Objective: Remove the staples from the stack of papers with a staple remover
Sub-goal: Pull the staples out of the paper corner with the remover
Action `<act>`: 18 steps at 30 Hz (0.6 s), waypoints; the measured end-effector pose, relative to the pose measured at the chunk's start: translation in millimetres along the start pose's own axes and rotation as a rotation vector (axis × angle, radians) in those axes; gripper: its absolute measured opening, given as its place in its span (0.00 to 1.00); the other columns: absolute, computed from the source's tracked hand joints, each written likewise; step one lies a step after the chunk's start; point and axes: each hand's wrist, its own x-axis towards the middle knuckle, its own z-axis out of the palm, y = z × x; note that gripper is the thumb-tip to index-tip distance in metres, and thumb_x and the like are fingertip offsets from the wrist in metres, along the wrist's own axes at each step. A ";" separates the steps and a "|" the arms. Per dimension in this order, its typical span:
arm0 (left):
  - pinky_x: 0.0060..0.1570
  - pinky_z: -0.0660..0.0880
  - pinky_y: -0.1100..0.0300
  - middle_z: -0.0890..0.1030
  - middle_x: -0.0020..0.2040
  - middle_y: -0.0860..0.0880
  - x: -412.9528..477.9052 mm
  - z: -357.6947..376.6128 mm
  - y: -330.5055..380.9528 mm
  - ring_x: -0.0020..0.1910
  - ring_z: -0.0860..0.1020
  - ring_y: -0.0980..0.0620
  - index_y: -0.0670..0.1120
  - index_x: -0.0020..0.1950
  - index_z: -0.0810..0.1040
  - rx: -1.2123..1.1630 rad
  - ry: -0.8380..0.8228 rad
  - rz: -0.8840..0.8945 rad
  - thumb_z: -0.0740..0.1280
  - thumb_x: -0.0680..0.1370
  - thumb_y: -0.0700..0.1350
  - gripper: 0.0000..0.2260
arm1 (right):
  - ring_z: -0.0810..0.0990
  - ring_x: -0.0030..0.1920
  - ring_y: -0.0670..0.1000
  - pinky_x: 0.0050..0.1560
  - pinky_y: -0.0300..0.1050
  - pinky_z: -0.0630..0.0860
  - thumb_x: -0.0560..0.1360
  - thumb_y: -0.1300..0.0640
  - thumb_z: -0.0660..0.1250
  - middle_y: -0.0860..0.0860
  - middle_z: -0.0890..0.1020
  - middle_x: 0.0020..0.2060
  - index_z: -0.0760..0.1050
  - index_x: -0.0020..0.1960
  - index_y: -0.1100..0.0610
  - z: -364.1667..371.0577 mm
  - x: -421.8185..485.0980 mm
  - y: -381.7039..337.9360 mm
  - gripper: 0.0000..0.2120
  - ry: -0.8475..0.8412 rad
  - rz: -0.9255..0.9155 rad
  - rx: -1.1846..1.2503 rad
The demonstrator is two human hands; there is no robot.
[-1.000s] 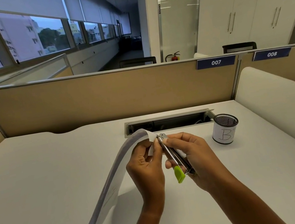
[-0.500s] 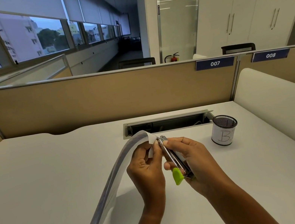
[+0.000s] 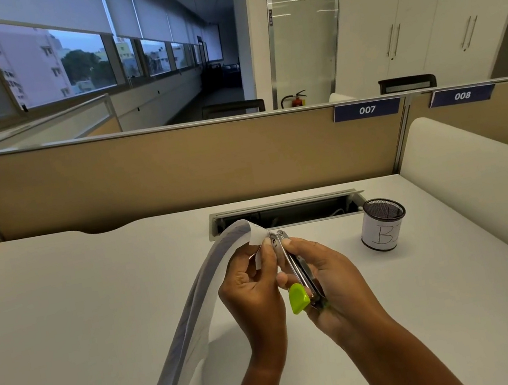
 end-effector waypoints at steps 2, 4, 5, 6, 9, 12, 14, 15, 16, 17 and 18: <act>0.35 0.78 0.67 0.79 0.40 0.50 0.4 0.2 2.4 0.33 0.79 0.49 0.43 0.43 0.76 -0.007 0.001 0.003 0.67 0.70 0.33 0.07 | 0.79 0.21 0.47 0.21 0.34 0.75 0.73 0.57 0.64 0.49 0.82 0.22 0.77 0.40 0.57 1.4 -0.8 0.7 0.06 0.012 0.009 0.047; 0.37 0.79 0.53 0.80 0.39 0.46 0.1 0.5 4.0 0.33 0.79 0.44 0.41 0.43 0.76 -0.018 -0.010 -0.003 0.66 0.70 0.34 0.04 | 0.79 0.21 0.47 0.20 0.35 0.75 0.73 0.58 0.65 0.53 0.83 0.26 0.78 0.42 0.59 3.7 -2.9 1.0 0.06 0.025 0.036 0.109; 0.39 0.79 0.49 0.80 0.40 0.43 -0.2 0.7 5.2 0.34 0.80 0.41 0.38 0.44 0.77 -0.030 -0.016 -0.010 0.66 0.70 0.34 0.04 | 0.79 0.20 0.48 0.20 0.35 0.75 0.73 0.59 0.65 0.55 0.83 0.29 0.78 0.43 0.60 4.6 -4.0 0.8 0.05 0.028 0.062 0.157; 0.42 0.80 0.47 0.81 0.42 0.41 -0.2 1.3 6.6 0.37 0.81 0.39 0.38 0.46 0.77 -0.044 -0.019 -0.014 0.66 0.70 0.35 0.05 | 0.79 0.20 0.48 0.19 0.36 0.75 0.73 0.59 0.65 0.56 0.83 0.30 0.78 0.42 0.61 5.7 -5.3 0.1 0.05 0.028 0.092 0.209; 0.45 0.80 0.55 0.81 0.47 0.43 1.0 2.1 8.1 0.43 0.81 0.42 0.39 0.49 0.77 -0.058 -0.036 -0.007 0.66 0.70 0.38 0.09 | 0.79 0.20 0.50 0.18 0.36 0.75 0.72 0.61 0.65 0.58 0.82 0.29 0.77 0.41 0.63 7.0 -7.7 -3.0 0.06 0.020 0.140 0.300; 0.39 0.78 0.67 0.81 0.44 0.47 4.7 1.2 8.0 0.41 0.81 0.45 0.41 0.47 0.76 -0.063 -0.040 -0.036 0.65 0.71 0.38 0.05 | 0.79 0.20 0.50 0.19 0.36 0.75 0.72 0.60 0.65 0.56 0.83 0.26 0.78 0.42 0.63 4.6 -9.0 -3.4 0.06 -0.012 0.113 0.239; 0.38 0.80 0.62 0.82 0.43 0.48 7.9 0.7 9.7 0.39 0.81 0.45 0.44 0.46 0.76 -0.077 -0.058 -0.069 0.65 0.72 0.39 0.04 | 0.79 0.22 0.47 0.21 0.35 0.75 0.72 0.57 0.65 0.54 0.83 0.29 0.78 0.46 0.62 1.7 -9.1 -3.2 0.09 -0.065 0.041 0.112; 0.39 0.81 0.58 0.82 0.42 0.46 10.0 0.0 10.9 0.39 0.81 0.45 0.45 0.46 0.76 -0.073 -0.076 -0.086 0.65 0.72 0.40 0.04 | 0.79 0.23 0.47 0.22 0.35 0.75 0.72 0.56 0.65 0.54 0.83 0.30 0.78 0.48 0.62 -0.2 -9.1 -5.1 0.10 -0.096 -0.001 0.048; 0.38 0.81 0.59 0.82 0.42 0.46 12.6 -0.9 12.6 0.39 0.81 0.47 0.47 0.45 0.76 -0.075 -0.103 -0.106 0.65 0.72 0.41 0.04 | 0.79 0.23 0.47 0.23 0.35 0.76 0.73 0.56 0.64 0.53 0.83 0.30 0.78 0.48 0.61 -1.9 -9.0 -9.1 0.10 -0.127 -0.039 -0.007; 0.36 0.80 0.64 0.81 0.40 0.48 15.3 -2.3 14.3 0.38 0.81 0.52 0.51 0.43 0.76 -0.089 -0.130 -0.125 0.65 0.72 0.41 0.05 | 0.79 0.24 0.47 0.23 0.35 0.76 0.73 0.57 0.64 0.52 0.84 0.29 0.78 0.48 0.61 -3.5 -8.9 -15.9 0.09 -0.155 -0.070 -0.056; 0.32 0.78 0.69 0.80 0.39 0.51 17.8 -4.2 16.4 0.35 0.81 0.55 0.54 0.41 0.75 -0.106 -0.158 -0.150 0.65 0.72 0.41 0.07 | 0.79 0.23 0.47 0.23 0.35 0.76 0.73 0.58 0.64 0.51 0.84 0.28 0.77 0.48 0.61 -5.2 -9.2 -24.3 0.08 -0.177 -0.098 -0.106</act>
